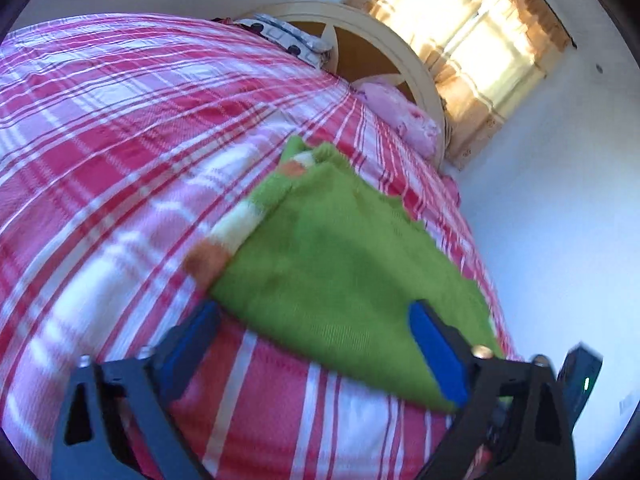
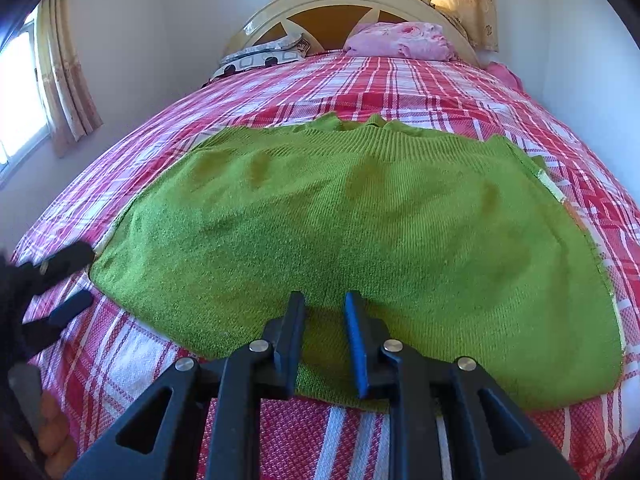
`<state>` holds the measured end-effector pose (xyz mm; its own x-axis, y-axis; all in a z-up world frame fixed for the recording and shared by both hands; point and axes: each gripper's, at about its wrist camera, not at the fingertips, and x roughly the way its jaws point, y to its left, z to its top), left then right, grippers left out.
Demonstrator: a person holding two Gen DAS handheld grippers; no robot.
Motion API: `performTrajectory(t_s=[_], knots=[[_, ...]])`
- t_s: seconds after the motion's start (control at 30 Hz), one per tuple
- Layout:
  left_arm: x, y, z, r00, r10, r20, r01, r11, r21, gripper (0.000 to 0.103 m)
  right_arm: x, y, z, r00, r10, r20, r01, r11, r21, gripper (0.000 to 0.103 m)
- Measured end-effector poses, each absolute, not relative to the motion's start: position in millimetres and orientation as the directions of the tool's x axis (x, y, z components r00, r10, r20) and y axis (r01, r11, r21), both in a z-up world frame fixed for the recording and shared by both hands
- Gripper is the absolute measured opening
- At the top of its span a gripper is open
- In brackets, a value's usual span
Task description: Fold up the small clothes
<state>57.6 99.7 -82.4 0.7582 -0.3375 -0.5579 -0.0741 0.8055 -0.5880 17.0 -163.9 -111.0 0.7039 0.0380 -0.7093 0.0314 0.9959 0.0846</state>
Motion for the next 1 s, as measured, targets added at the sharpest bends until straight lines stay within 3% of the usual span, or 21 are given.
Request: performTrajectory(t_s=[0.03,0.1,0.17,0.23,0.33,0.47,0.53,0.63,0.7,0.8,0.83,0.9,0.93,1.0], knots=[[63,101,-82,0.761,-0.34,-0.553,-0.072,0.802,-0.593,0.08,17,-164,-111,0.704,0.04,-0.709,0.031,0.996,0.087,0.022],[71,103,-81,0.77,-0.338,-0.541,-0.06,0.806,-0.59,0.056,17,-165,-111,0.705,0.044,-0.708,0.031,0.995,0.093,0.022],[74,105,-82,0.769,-0.328,-0.549,-0.063,0.816,-0.575,0.041,17,-165,-111,0.705,0.046,-0.708,0.03,0.995,0.095,0.022],[73,108,-87,0.762,-0.332,-0.555,-0.076,0.806,-0.587,0.041,17,-165,-111,0.705,0.047,-0.708,0.03,0.995,0.095,0.022],[69,110,-93,0.75,-0.334,-0.57,-0.104,0.793,-0.601,0.046,17,-165,-111,0.704,0.043,-0.709,0.031,0.995,0.09,0.022],[57,111,-91,0.741,-0.355,-0.569,-0.106,0.777,-0.621,0.072,17,-163,-112,0.703,0.035,-0.711,0.032,0.996,0.08,0.022],[45,107,-88,0.74,-0.323,-0.59,-0.135,0.788,-0.601,0.075,17,-163,-112,0.703,0.036,-0.71,0.031,0.996,0.082,0.022],[33,102,-88,0.76,-0.3,-0.576,-0.166,0.768,-0.618,0.088,17,-163,-112,0.703,0.035,-0.711,0.031,0.996,0.08,0.023],[43,102,-88,0.765,-0.306,-0.567,-0.171,0.753,-0.636,0.103,17,-163,-112,0.702,0.033,-0.711,0.031,0.997,0.077,0.023],[66,107,-86,0.784,-0.291,-0.548,-0.201,0.717,-0.667,0.102,17,-162,-111,0.703,0.029,-0.711,0.032,0.997,0.073,0.023],[72,111,-87,0.791,-0.302,-0.532,-0.197,0.697,-0.689,0.1,18,-162,-111,0.703,0.03,-0.711,0.032,0.997,0.074,0.023],[81,118,-90,0.794,-0.338,-0.506,-0.174,0.671,-0.721,0.06,17,-162,-111,0.702,0.03,-0.711,0.032,0.997,0.074,0.023],[83,120,-93,0.783,-0.348,-0.515,-0.173,0.673,-0.719,0.053,17,-162,-111,0.703,0.029,-0.711,0.032,0.997,0.073,0.023],[78,124,-102,0.773,-0.339,-0.536,-0.185,0.688,-0.702,0.023,18,-162,-112,0.702,0.03,-0.712,0.032,0.997,0.073,0.023]])
